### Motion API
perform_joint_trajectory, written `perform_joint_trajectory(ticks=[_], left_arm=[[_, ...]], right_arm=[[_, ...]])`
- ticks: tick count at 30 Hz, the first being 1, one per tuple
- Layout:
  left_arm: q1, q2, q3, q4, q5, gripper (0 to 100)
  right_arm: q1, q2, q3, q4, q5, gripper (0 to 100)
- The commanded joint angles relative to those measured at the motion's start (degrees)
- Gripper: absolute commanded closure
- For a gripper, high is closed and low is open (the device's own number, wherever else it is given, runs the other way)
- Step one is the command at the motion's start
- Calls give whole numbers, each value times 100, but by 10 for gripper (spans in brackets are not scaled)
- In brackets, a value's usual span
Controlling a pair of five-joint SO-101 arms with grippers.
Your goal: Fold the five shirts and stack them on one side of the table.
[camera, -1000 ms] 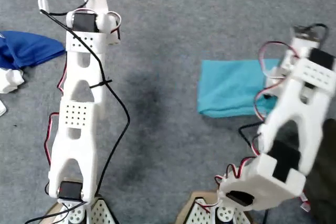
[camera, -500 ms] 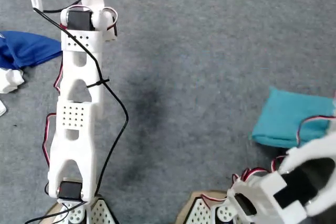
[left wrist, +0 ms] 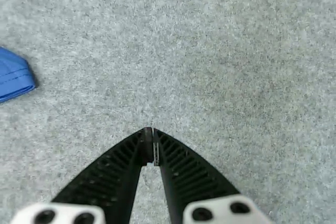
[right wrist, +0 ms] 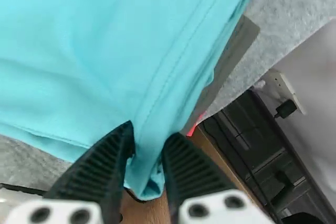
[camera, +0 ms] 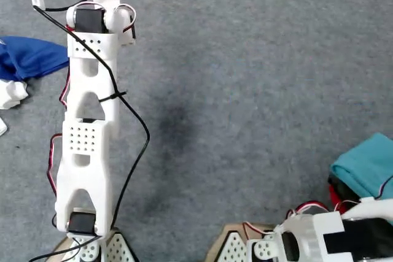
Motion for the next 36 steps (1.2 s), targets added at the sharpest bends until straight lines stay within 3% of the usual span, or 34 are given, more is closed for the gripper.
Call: perform_joint_trajectory(ticks=[1, 10, 18, 22, 26, 29, 34, 36], left_arm=[[-62, -418, -18, 70, -53, 979], [-149, -418, -18, 70, -105, 979], [-334, -426, -62, 70, -501, 920], [-607, -488, -62, 70, -510, 899], [-1029, -752, -62, 70, -510, 900], [-1521, -936, -62, 70, -519, 900], [-2664, -1059, -62, 70, -589, 897], [-3147, -1033, -18, 70, -932, 896]], right_arm=[[242, -295, 92, -176, 62, 994], [312, -303, 136, -202, 149, 975], [101, -365, 66, 721, 589, 677], [13, -743, -31, 976, 607, 603], [-374, -1604, -13, 993, 624, 605], [-1059, -2378, 233, 1002, 466, 693], [-2932, -3231, 936, 993, -299, 996], [-3829, -3345, 1112, 976, -492, 961]])
